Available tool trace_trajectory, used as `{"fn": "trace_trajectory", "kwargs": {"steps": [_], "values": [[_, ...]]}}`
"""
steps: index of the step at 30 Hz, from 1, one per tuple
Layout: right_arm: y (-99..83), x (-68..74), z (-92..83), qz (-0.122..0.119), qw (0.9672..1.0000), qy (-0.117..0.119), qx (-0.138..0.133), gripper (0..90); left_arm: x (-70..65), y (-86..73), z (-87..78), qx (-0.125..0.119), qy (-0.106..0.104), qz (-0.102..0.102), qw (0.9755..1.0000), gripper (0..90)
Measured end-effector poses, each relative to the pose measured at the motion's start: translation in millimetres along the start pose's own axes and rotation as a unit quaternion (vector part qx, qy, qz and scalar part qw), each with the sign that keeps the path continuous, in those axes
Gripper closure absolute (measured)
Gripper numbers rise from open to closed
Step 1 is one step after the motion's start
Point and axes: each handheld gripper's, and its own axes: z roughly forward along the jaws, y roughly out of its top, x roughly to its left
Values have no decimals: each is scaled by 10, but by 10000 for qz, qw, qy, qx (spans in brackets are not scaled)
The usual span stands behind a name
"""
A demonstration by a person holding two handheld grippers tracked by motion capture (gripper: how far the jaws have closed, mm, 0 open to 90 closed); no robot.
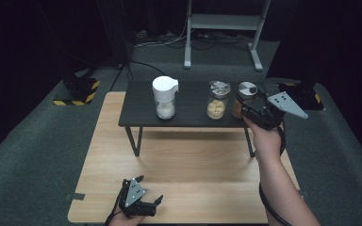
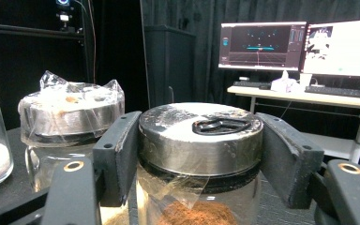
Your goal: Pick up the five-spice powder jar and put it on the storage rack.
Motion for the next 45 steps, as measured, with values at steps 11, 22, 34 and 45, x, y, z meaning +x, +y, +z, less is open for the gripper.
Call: {"fn": "trace_trajectory", "kwargs": {"steps": [11,22,34,45], "values": [[4,-7,8,-25,10000,14,27,328,2,0,0,-5,-8,-9,10000,10],[13,21,5,-29,9999,-42,106,193,3,0,-1,-5,-23,-8,10000,10],[18,10,-18,55,9998,-112,148,5,2,1,0,8,-25,27,10000,9],[6,37,-65,42,9998,-77,150,0,0,2,3,20,-24,42,10000,9]]}}
